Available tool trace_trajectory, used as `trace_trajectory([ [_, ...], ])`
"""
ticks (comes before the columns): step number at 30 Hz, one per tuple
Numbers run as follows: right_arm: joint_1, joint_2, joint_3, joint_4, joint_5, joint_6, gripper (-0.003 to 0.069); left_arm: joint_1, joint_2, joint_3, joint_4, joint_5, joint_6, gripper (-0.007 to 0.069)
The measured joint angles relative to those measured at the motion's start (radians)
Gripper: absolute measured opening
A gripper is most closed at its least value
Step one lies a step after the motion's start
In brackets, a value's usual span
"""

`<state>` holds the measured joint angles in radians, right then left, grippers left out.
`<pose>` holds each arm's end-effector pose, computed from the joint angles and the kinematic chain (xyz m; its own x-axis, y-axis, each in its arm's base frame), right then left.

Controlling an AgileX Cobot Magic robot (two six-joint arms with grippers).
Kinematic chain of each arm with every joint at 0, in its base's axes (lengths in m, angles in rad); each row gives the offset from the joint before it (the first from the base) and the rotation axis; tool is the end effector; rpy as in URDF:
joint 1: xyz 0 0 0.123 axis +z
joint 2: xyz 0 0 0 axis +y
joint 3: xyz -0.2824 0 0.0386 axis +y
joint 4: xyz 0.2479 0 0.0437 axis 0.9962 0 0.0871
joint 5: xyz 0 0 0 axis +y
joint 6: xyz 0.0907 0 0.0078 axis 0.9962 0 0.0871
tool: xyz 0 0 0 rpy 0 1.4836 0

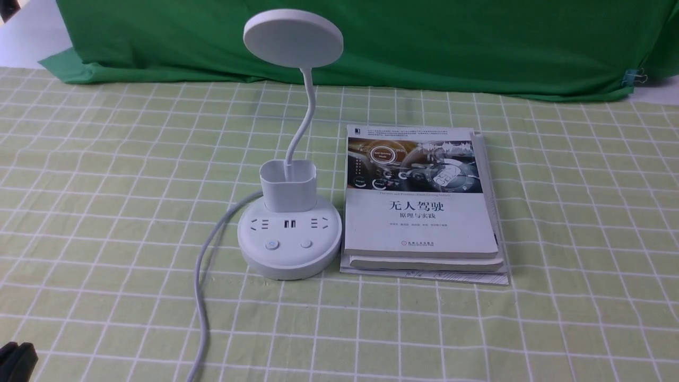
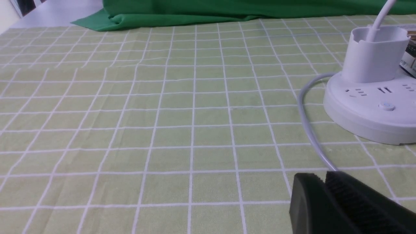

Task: Turn on the table lamp on the green coffee tablecloth with your hand.
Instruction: 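Press the power button on the lamp base to turn the lamp on with the left gripper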

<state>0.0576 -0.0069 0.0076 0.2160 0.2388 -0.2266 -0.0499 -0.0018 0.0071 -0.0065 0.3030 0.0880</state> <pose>0.0548 0.0078 0.1897 -0.1444 -0.0249 -0.9892 -0.1100 0.9939 -0.0089 0.0544 -0.0029 0.1834 -0.2141 0.0925 -0.9724 0.0695 0.9944 0.0793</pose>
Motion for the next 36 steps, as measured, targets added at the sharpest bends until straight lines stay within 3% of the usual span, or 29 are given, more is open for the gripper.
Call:
trace_trajectory([
  [11, 0.0, 0.0, 0.0, 0.0, 0.0, 0.0, 0.0245, 0.0, 0.0, 0.0, 0.0, -0.122, 0.023, 0.0062],
  [19, 0.0, 0.0, 0.0, 0.0, 0.0, 0.0, 0.0245, 0.0, 0.0, 0.0, -0.004, -0.409, 0.017, 0.0069],
  [27, 0.0, 0.0, 0.0, 0.0, 0.0, 0.0, 0.0245, 0.0, 0.0, 0.0, -0.007, -0.683, -0.202, 0.0077],
  [32, 0.0, 0.0, 0.0, 0.0, 0.0, 0.0, 0.0245, 0.0, 0.083, -0.15, 0.035, -0.577, -0.218, 0.0083],
  [36, 0.0, 0.0, 0.0, 0.0, 0.0, 0.0, 0.0245, 0.0, 0.249, -0.373, 0.078, -0.375, -0.22, 0.009],
])
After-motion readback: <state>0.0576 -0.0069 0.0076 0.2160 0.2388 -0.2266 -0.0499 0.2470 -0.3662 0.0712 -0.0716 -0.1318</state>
